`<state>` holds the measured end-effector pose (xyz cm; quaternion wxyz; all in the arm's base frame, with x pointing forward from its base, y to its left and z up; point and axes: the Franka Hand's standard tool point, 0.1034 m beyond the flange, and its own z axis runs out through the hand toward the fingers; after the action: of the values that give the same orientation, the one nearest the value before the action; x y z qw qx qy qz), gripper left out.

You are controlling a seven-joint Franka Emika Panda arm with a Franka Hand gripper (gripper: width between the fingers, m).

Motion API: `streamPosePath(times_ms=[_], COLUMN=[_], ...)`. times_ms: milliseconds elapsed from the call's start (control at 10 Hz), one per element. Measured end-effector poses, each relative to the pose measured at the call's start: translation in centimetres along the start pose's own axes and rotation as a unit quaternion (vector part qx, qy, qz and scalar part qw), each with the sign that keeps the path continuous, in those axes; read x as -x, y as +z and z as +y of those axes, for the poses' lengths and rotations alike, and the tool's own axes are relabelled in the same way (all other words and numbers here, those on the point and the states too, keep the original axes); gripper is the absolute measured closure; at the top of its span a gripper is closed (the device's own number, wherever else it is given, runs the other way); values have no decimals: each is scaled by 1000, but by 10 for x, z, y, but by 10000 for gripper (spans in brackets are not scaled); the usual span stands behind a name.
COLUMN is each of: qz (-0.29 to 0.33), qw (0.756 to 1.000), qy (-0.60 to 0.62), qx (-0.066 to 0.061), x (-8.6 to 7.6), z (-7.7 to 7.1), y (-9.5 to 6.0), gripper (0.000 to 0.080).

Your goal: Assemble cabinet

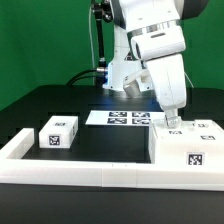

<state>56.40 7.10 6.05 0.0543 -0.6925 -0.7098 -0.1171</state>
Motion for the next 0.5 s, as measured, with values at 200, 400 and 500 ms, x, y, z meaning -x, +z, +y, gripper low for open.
streamPosePath(times_ms=[200,400,500], qz=[0,1,2], qw=[1000,1000,1000], qy=[0,-8,-8], qx=[0,3,7], x=[0,3,4], z=[0,5,13], y=[0,-1,-2], gripper=[735,735,735])
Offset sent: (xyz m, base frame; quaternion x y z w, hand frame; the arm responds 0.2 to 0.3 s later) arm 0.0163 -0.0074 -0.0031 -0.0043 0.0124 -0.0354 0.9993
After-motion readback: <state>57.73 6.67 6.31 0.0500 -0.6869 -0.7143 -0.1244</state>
